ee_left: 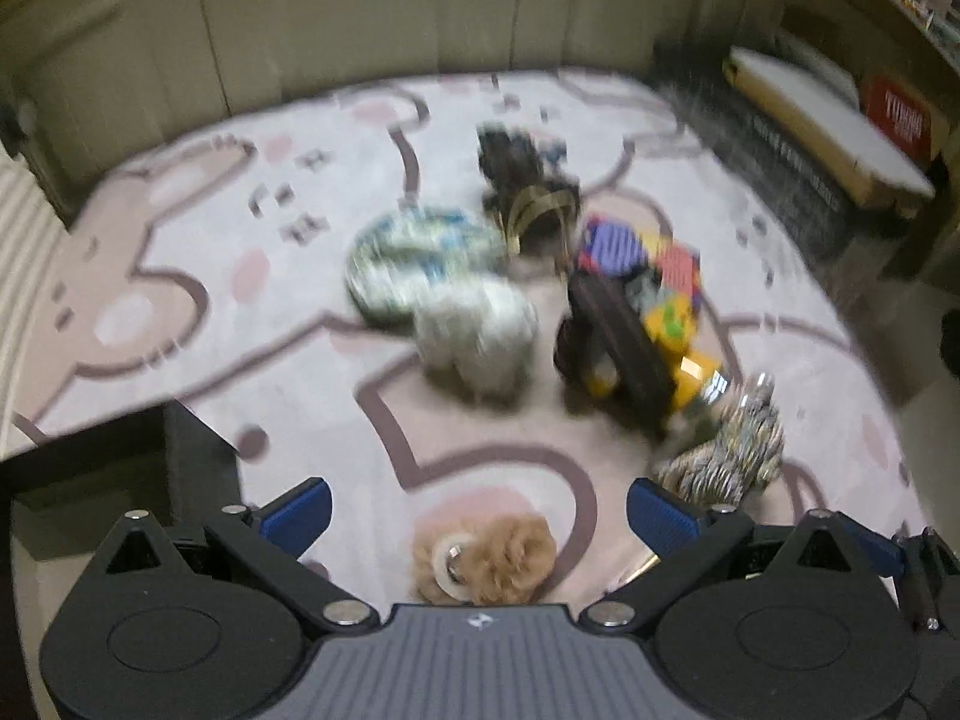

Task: Organize objects
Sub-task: 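Grasp the beige flower scrunchie with the left tool while the right tool grasps the yellow tissue pack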

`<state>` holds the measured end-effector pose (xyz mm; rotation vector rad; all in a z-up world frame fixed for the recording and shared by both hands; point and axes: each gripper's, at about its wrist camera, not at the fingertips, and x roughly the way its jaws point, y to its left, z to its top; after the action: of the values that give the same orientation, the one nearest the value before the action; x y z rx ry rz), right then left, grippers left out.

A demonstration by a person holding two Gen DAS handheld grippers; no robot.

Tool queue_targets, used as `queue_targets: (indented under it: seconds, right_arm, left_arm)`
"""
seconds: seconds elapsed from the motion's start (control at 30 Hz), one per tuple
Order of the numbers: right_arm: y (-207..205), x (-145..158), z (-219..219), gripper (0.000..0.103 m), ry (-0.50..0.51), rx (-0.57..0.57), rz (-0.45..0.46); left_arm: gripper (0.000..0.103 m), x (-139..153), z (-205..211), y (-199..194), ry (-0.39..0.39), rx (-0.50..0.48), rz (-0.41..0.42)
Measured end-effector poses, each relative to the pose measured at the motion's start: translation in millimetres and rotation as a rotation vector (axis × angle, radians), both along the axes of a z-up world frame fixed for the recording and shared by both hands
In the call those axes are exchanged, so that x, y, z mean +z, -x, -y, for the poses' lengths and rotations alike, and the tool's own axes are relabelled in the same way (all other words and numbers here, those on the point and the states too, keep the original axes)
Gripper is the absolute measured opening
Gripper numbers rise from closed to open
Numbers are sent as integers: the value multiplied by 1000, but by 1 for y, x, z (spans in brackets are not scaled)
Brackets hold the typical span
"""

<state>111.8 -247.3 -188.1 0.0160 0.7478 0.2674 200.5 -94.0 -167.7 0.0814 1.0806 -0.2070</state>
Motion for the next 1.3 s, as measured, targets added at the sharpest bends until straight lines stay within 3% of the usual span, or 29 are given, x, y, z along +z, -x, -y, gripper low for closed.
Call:
queue_targets:
  seconds: [0.27,0.5,0.53,0.73,0.9,1.0,1.17,1.3]
  right_arm:
    - [4,-22,-16,103,31,55,-26]
    - [2,-23,-26,103,94,60,-31]
    - [1,-22,-25,101,89,58,-36]
    - [-3,-11,-28,58,90,128,-44]
    - [2,-6,-27,56,91,126,-57]
    - [3,-5,-22,56,73,108,-70]
    - [3,1,-19,56,71,98,-60]
    - [4,10,-20,55,83,107,-34]
  left_arm:
    - [103,-51,2,-8,-13,45,-155]
    - [103,-58,-4,-8,-29,67,-141]
    - [103,-59,-5,-6,-31,64,-135]
    - [103,-59,-5,-1,-52,55,-108]
    - [103,-59,-4,3,-54,4,-90]
    - [92,-55,-5,6,-57,-1,-77]
    - [43,-42,-1,10,-69,-47,-34]
    - [36,-34,-6,11,-49,-64,-31]
